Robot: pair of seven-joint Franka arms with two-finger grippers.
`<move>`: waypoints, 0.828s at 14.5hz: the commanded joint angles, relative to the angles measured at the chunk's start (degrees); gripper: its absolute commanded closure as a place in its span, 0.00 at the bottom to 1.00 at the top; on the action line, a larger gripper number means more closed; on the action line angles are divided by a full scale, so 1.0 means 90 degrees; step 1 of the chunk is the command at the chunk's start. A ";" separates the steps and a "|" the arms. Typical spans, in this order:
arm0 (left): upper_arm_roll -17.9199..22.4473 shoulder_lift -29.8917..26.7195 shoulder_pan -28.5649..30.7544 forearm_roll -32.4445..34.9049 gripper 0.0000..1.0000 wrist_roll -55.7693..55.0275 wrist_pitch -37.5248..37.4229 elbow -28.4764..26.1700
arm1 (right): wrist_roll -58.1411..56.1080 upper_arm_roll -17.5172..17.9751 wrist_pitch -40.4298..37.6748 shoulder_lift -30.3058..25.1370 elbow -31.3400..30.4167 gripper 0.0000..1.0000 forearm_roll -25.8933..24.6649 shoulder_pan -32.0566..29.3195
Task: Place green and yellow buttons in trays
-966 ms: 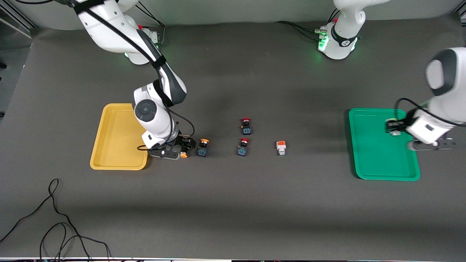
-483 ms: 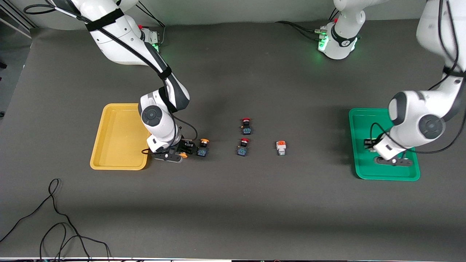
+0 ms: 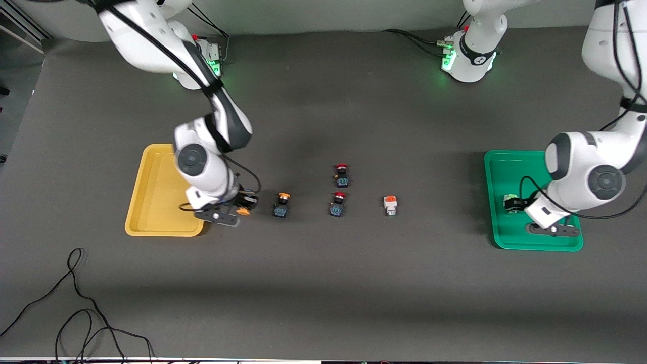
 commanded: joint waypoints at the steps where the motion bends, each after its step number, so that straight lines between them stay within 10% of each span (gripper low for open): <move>1: -0.0085 -0.0543 0.0028 -0.0011 0.00 0.0239 -0.2020 0.1140 | -0.0749 -0.0521 -0.1087 -0.0925 -0.0244 1.00 0.0064 0.0033; 6: -0.0144 -0.0134 -0.0868 -0.0509 0.00 -0.0587 -0.2322 0.1761 | -0.3052 -0.1848 -0.1267 -0.1434 -0.0887 1.00 0.0064 0.0042; 12: -0.0144 0.0540 -0.3026 -0.0539 0.00 -0.3508 -0.1014 0.1751 | -0.4033 -0.2379 0.1455 -0.1299 -0.2713 1.00 0.0084 0.0062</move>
